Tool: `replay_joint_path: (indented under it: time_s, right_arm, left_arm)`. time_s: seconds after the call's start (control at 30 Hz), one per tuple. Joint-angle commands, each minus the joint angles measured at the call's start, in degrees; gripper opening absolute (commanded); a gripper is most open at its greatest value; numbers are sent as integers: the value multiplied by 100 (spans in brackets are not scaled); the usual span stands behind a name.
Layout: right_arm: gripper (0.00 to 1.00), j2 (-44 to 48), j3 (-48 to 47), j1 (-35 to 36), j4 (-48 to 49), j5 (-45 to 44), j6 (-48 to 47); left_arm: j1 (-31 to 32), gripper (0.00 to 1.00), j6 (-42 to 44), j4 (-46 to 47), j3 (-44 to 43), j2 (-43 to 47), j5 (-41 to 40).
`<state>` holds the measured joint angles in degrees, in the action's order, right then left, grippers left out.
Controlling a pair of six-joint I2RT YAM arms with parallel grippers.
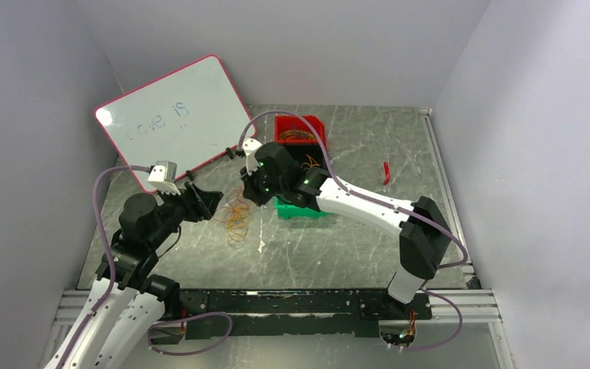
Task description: Untangle the cables
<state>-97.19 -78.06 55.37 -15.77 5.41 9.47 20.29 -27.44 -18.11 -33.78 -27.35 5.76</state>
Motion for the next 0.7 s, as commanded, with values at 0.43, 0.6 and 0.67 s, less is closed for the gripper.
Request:
replay_joint_path:
  time_s: [0.43, 0.6, 0.67]
  right_arm:
    - [0, 1000, -203, 22, -32, 23, -167]
    - [0, 1118, -290, 19, -159, 130, -322]
    - [0, 1097, -390, 22, -262, 222, -370]
  left_arm:
    - [-28, 69, 242, 1036, 118, 119, 1069]
    - [-27, 70, 304, 1336, 223, -21, 1323]
    - [-26, 70, 338, 1446, 269, -134, 1422]
